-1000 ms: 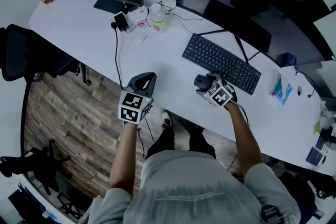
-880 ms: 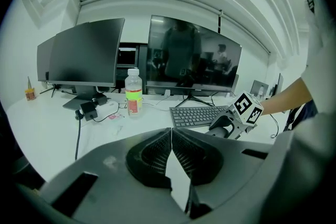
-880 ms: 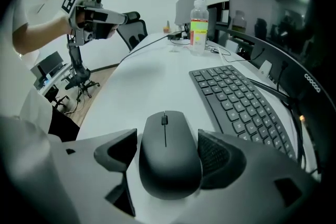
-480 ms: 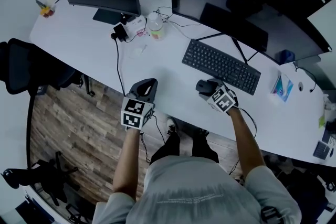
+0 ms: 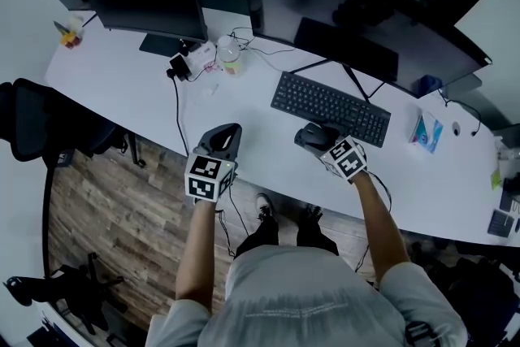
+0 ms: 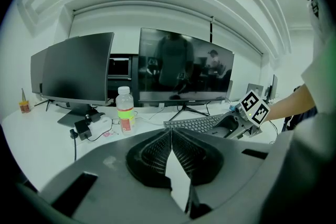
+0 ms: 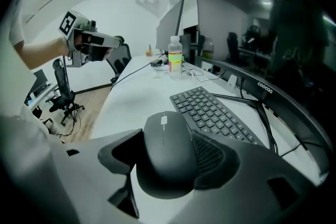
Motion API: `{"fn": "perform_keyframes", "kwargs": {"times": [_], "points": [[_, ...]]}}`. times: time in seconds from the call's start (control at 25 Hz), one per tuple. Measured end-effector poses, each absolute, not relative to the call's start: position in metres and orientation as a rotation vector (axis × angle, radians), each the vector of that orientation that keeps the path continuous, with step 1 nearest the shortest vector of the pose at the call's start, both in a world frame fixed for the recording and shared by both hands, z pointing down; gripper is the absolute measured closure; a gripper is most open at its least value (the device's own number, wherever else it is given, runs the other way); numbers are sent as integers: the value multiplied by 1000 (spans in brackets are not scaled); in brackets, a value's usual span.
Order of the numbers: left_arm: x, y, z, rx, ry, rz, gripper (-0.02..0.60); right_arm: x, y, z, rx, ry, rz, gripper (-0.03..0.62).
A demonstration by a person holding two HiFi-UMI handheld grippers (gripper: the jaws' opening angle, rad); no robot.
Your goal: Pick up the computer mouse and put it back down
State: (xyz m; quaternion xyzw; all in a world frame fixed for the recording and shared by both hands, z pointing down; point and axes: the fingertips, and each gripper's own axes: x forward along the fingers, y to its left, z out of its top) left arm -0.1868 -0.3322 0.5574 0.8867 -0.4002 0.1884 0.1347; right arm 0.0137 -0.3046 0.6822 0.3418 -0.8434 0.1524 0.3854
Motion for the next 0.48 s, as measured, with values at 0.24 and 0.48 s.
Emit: {"fn": "perform_keyframes", "kwargs": {"times": [0.24,0.48], "points": [[-178,-334,553,2574,-1155,527,568,22,-305,681,867,-2135,369,300],[-178,-334,563,2550,-1148,537,568,18,-304,692,837,-2124,383,299]]}}
